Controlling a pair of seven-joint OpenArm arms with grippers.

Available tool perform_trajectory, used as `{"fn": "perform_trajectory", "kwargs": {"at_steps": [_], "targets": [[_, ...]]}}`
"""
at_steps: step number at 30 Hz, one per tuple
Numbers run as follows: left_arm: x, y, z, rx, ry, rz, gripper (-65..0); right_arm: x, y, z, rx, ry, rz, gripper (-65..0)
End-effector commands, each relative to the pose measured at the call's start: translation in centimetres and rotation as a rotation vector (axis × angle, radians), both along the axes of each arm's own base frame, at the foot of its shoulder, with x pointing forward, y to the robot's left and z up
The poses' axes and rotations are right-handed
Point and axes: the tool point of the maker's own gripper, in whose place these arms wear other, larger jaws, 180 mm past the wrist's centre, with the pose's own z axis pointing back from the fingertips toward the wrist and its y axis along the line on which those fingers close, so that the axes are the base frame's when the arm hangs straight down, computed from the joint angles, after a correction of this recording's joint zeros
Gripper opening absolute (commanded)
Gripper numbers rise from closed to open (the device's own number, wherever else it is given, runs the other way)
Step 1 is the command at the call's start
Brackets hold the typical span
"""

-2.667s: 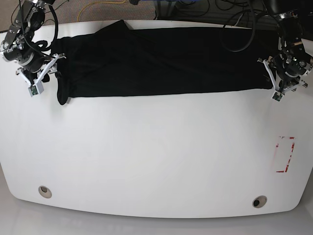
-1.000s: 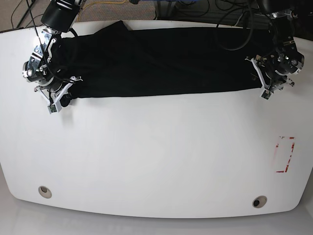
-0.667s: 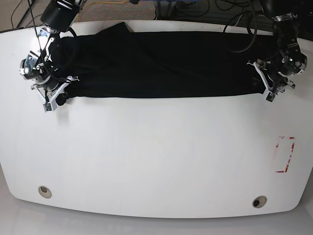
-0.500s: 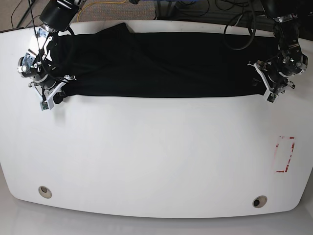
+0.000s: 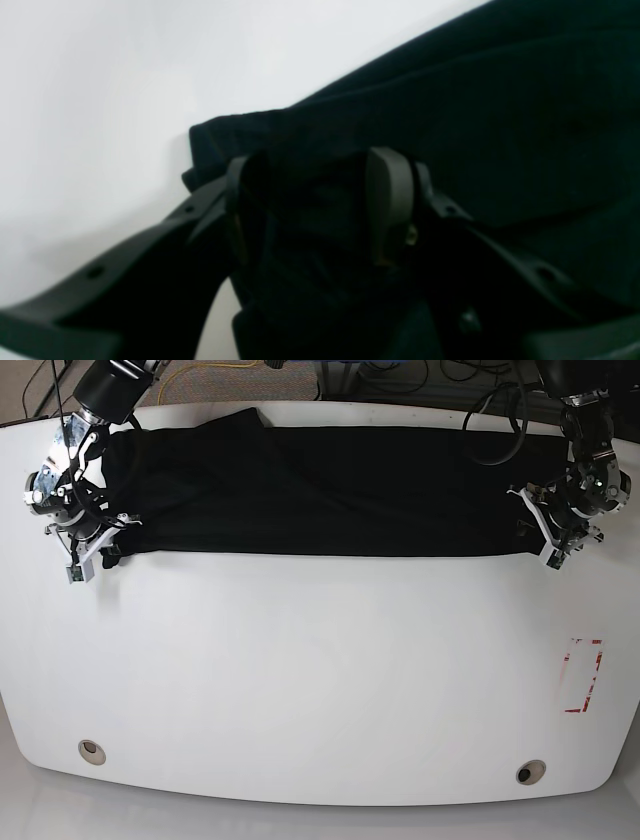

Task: Layout the t-shirt on the table in an organized manner, then fold the t-shirt properly
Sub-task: 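Pull the strip end with the right gripper to tighten the strip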

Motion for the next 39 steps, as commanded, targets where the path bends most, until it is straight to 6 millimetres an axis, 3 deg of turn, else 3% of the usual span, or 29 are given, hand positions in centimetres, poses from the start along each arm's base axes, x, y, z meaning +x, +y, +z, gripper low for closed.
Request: {"fn": "perform_trajectory", "kwargs": {"at_steps": [1, 6, 18, 23, 28, 35, 39], "targets": [[-2.5, 2.4, -1.5, 0.127, 0.138, 0.013, -36.3, 0.5, -1.5, 1.5, -0.043, -0.037, -0.013, -45.5], [-1.9, 2.3, -1.2, 0.127, 0.125, 0.010, -36.3, 0.7, -1.7, 2.4, -0.068, -0.056, -0.010, -35.4], [-1.3, 2.4, -0.8, 0.129, 0.112, 0.011, -36.3, 0.2, -3.7, 3.6, -0.081, -0.088, -0.076, -35.2], [-1.0, 2.4, -0.6, 0.128, 0.103, 0.014, -36.3, 0.1, -4.3, 5.6, -0.145, -0.106, -0.062, -35.2], [0.3, 2.4, 0.2, 0.127, 0.070, 0.017, -36.3, -0.4, -4.0, 7.9, -0.219, -0.096, -0.041, -35.2], [1.5, 2.3, 1.1, 0.129, 0.037, 0.015, -36.3, -0.9, -1.3, 11.0, -0.280, -0.112, -0.032, -35.2], [2.3, 2.1, 2.4, 0.145, -0.003, 0.007, -36.3, -1.9, 0.6, 10.7, -0.258, -0.074, -0.034, -35.2]]}}
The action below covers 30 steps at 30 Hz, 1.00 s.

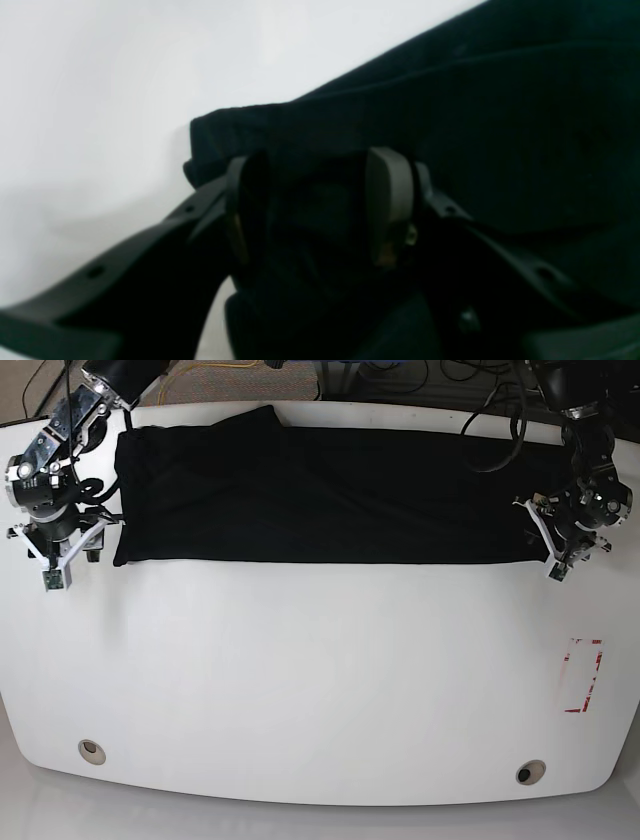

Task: Layout the t-shirt on the table in an organized manner, then fold the t-shirt properly
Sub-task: 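Pull the strip end with the right gripper to tighten the strip, then grasp the strip end with the left gripper and lift it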

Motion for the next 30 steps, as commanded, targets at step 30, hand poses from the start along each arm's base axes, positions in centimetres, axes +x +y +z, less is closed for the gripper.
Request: {"fn": "perform_trajectory", "kwargs": {"at_steps": [30], "targets": [[2.6, 1.4, 8.7, 0.027, -0.152, 0.083, -30.6, -3.0, 13.7, -9.3, 0.354, 0.197, 0.231, -59.9]]}}
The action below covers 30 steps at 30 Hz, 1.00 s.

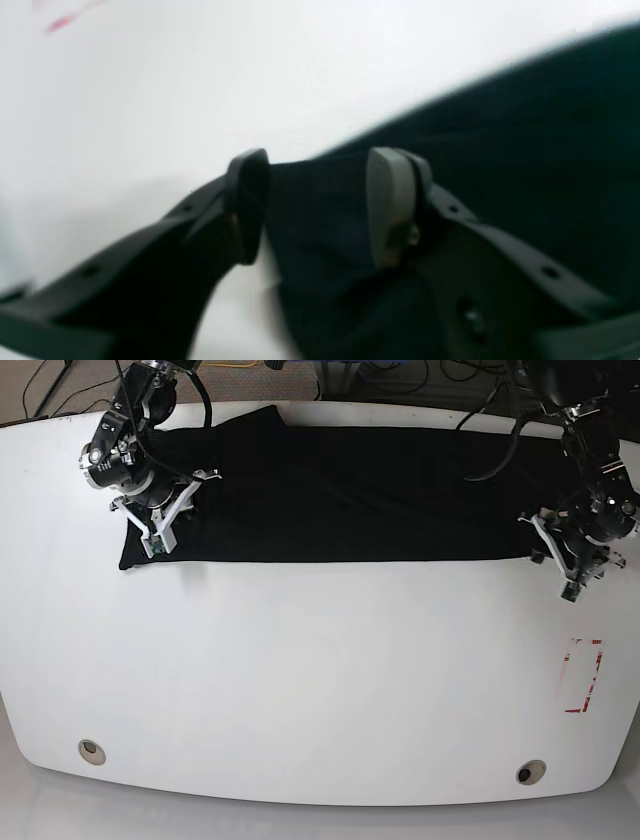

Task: Layout the t-shirt on the table in an organized manner, then fold the t-shirt properly
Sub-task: 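Grasp the strip end with the left gripper and lift it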

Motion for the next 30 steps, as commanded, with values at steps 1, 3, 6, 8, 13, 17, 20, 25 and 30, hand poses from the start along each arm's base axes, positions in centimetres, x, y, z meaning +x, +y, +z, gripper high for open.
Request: {"fn": "perform_trajectory", "kwargs": {"at_steps": [1, 3, 6, 8, 13, 17, 20, 25, 30], "targets": [[0.9, 1.5, 2.3, 0.001, -0.065, 0.041, -28.2, 0.4, 0.0, -0.4, 0.019, -0.012, -0.006, -60.9], [0.9, 2.5, 3.1, -0.022, -0.086, 0.082, -25.3, 0.5, 0.1, -1.0, 0.042, -0.015, -0.015, -61.2], [0.6, 3.6, 3.6, -0.043, -0.100, 0.125, -23.7, 0.4, 0.3, -2.0, 0.070, -0.011, -0.026, -61.2], [0.3, 4.3, 3.8, -0.056, -0.103, 0.154, -23.5, 0.1, -0.2, -2.7, 0.071, 0.005, -0.029, -61.2], [-1.0, 5.6, 2.5, -0.113, -0.056, 0.216, -23.5, -0.5, -0.7, -3.9, 0.081, 0.045, -0.034, -61.2], [-2.0, 6.8, 1.7, -0.169, -0.032, 0.248, -23.5, -0.4, -0.7, -4.0, 0.084, 0.039, -0.037, -61.2], [-3.4, 6.8, 0.2, -0.227, 0.003, 0.258, -23.5, -0.4, -0.7, -4.0, 0.085, 0.037, -0.037, -61.2], [-5.6, 6.6, -1.7, -0.325, 0.051, 0.257, -23.6, -0.3, -1.4, -3.9, 0.068, 0.036, -0.034, -61.2], [-7.7, 6.5, -3.1, -0.350, 0.102, 0.271, -23.6, -0.3, -1.4, -3.9, 0.067, 0.036, -0.034, -61.2]]}}
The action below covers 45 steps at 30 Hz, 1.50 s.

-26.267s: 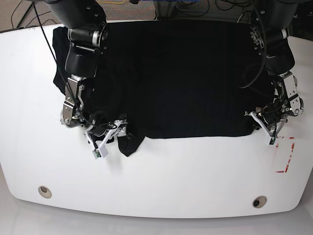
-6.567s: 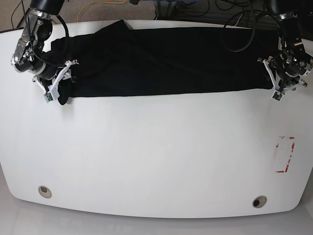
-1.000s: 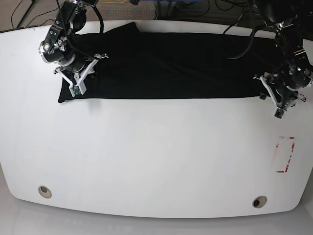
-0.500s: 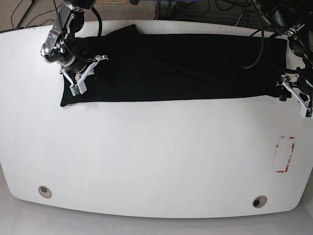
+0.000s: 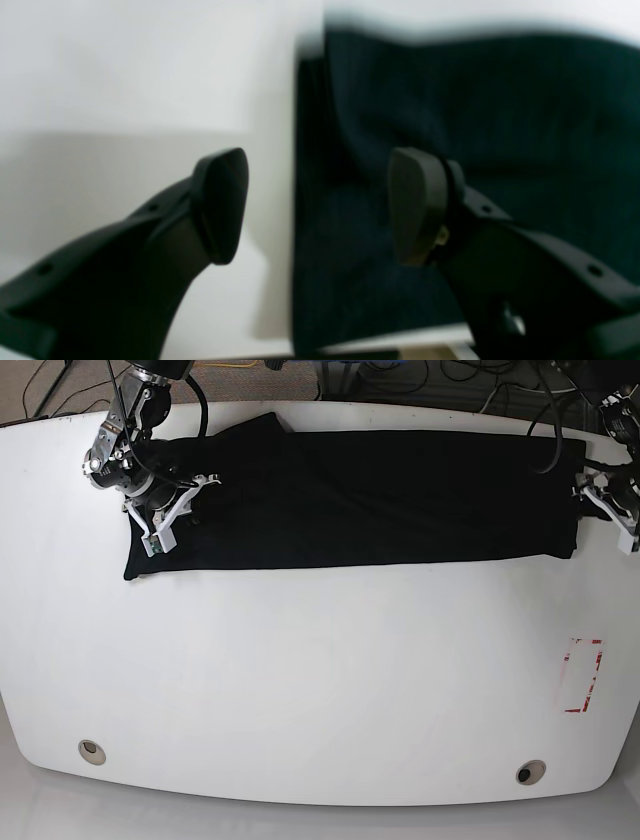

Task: Layout the t-shirt on the table in an organized manner, then fold the t-shirt properly
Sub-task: 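Grasp the strip end with the left gripper and lift it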

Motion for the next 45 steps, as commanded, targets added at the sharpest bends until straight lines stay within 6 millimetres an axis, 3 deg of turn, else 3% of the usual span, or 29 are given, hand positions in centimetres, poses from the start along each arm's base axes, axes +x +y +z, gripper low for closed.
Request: {"fn": "perform_trajectory", "kwargs": {"at_steps": [1, 14, 26, 33, 35, 41, 43, 45], "targets": [[0.2, 1.0, 1.0, 0.019, -0.028, 0.001, -23.6, -1.2, -1.3, -0.9, -0.065, 0.072, 0.005, -61.2], [-1.5, 0.6, -1.4, -0.037, 0.041, 0.024, -23.7, -1.2, -1.3, -0.9, -0.065, 0.072, 0.005, -61.2], [0.8, -1.6, -1.6, -0.056, 0.026, -0.051, -24.2, -1.2, -1.2, -0.8, -0.062, 0.069, 0.005, -61.2], [1.8, -4.1, -2.2, -0.084, 0.027, -0.109, -25.6, -1.2, -1.2, -0.8, -0.059, 0.068, 0.004, -61.2], [1.9, -4.3, -2.2, -0.084, 0.028, -0.114, -29.9, -1.2, -1.2, -0.8, -0.059, 0.068, 0.003, -61.2], [1.9, -4.4, -2.4, -0.089, 0.033, -0.115, -56.5, -1.2, -1.4, -0.8, -0.061, 0.068, -0.001, -61.2], [1.9, -4.4, -2.3, -0.087, 0.033, -0.117, -60.4, -1.2, -1.4, -0.8, -0.061, 0.068, -0.001, -61.2], [1.9, -4.4, -2.3, -0.085, 0.031, -0.119, -60.1, -1.2, -1.4, -0.8, -0.061, 0.068, -0.001, -61.2]]}}
